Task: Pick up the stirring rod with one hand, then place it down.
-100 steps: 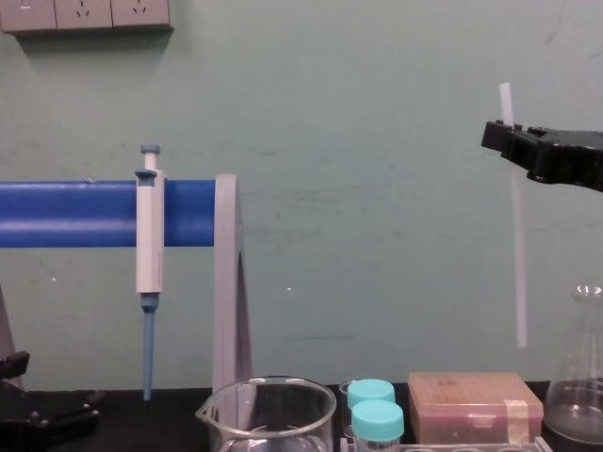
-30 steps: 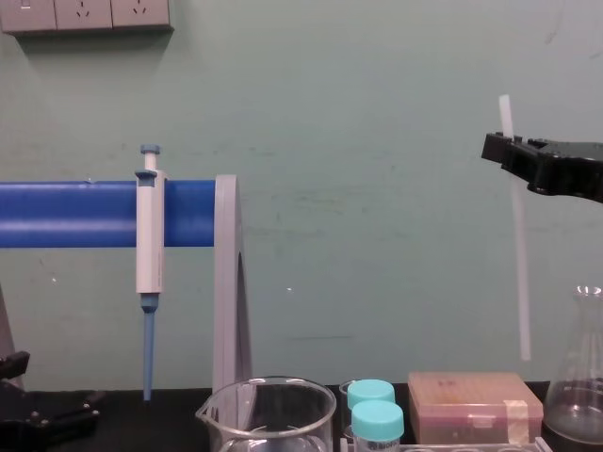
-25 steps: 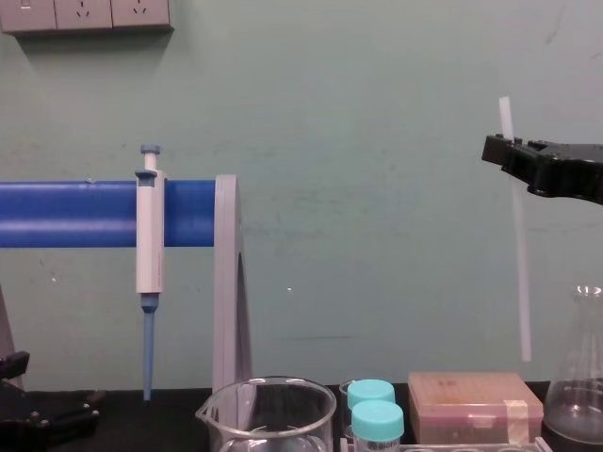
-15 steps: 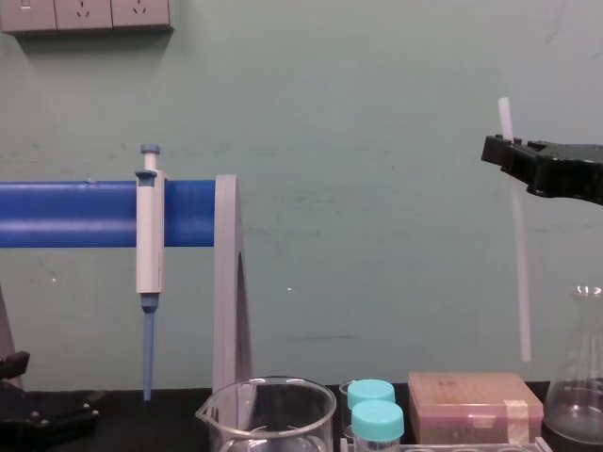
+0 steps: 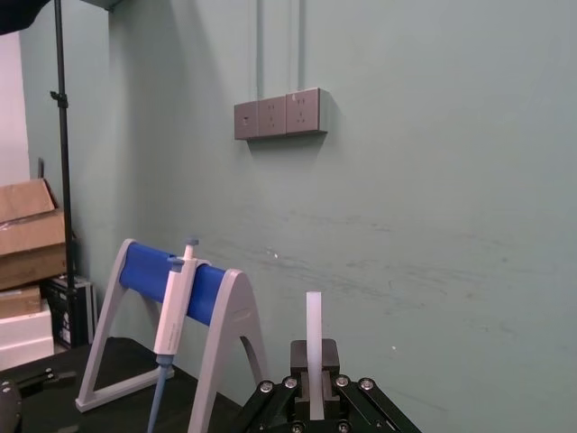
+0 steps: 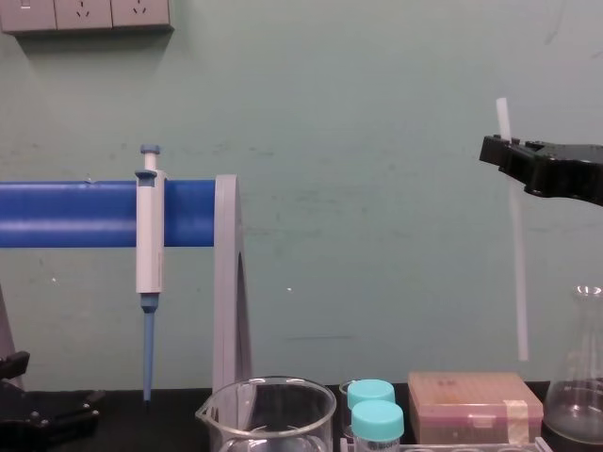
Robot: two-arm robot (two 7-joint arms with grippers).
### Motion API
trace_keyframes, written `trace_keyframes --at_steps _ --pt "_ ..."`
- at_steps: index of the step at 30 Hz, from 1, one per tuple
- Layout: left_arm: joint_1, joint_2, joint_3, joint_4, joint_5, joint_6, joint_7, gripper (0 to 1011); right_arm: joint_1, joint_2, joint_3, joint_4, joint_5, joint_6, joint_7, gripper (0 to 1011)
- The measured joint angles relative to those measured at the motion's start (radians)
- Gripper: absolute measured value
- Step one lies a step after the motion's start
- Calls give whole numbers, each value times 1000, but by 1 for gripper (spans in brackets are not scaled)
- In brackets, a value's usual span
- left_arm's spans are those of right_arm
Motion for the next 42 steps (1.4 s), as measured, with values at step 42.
trace_keyframes --at_steps 42 --pt "0 0 0 0 0 0 0 1000 -23 -28 -81 105 74 -100 132 72"
